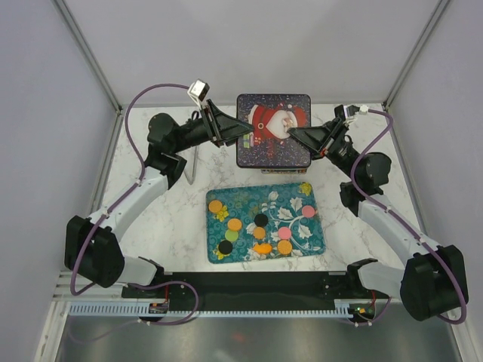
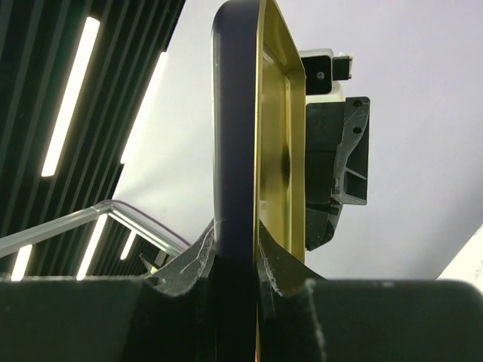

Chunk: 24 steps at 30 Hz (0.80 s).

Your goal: Pack the cookies

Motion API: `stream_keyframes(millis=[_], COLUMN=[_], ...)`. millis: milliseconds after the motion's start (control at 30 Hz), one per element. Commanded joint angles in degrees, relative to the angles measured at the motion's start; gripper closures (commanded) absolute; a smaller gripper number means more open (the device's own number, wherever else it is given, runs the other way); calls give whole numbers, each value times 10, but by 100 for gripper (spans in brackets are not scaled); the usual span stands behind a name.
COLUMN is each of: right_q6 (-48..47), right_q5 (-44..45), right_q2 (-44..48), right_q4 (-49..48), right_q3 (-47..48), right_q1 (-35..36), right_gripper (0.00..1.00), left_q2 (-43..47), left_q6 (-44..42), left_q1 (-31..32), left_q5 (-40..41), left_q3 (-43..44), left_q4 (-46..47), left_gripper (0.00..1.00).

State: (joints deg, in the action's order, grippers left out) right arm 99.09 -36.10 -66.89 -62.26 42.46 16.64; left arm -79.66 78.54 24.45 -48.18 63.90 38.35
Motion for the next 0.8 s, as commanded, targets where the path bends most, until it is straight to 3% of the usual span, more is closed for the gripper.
stream_keyframes(millis=[0,167,300,500,767], right_q6=[5,4,-27,-50,-37], right_q5=[-1,-13,-15,-20,-33], right_q2=[7,-5,-9,-13,-12], right_q4=[-37,-14,34,76,63], right_q3=[28,39,61,72,66], right_q1=[-13,-19,-20,-31,-57], right_gripper=[100,100,100,100,100], left_q2=[5,-8,-13,0,12], left_q6=[-77,-126,-205,-227,-187], left_q1=[-5,-6,-6,-21,-55], left_q5=[-21,-53,-42,-34,-69], left_q3=[10,40,75,67,54], left_q4=[-53,-116,-236,-247,-204], left_gripper=[45,41,33,24,18])
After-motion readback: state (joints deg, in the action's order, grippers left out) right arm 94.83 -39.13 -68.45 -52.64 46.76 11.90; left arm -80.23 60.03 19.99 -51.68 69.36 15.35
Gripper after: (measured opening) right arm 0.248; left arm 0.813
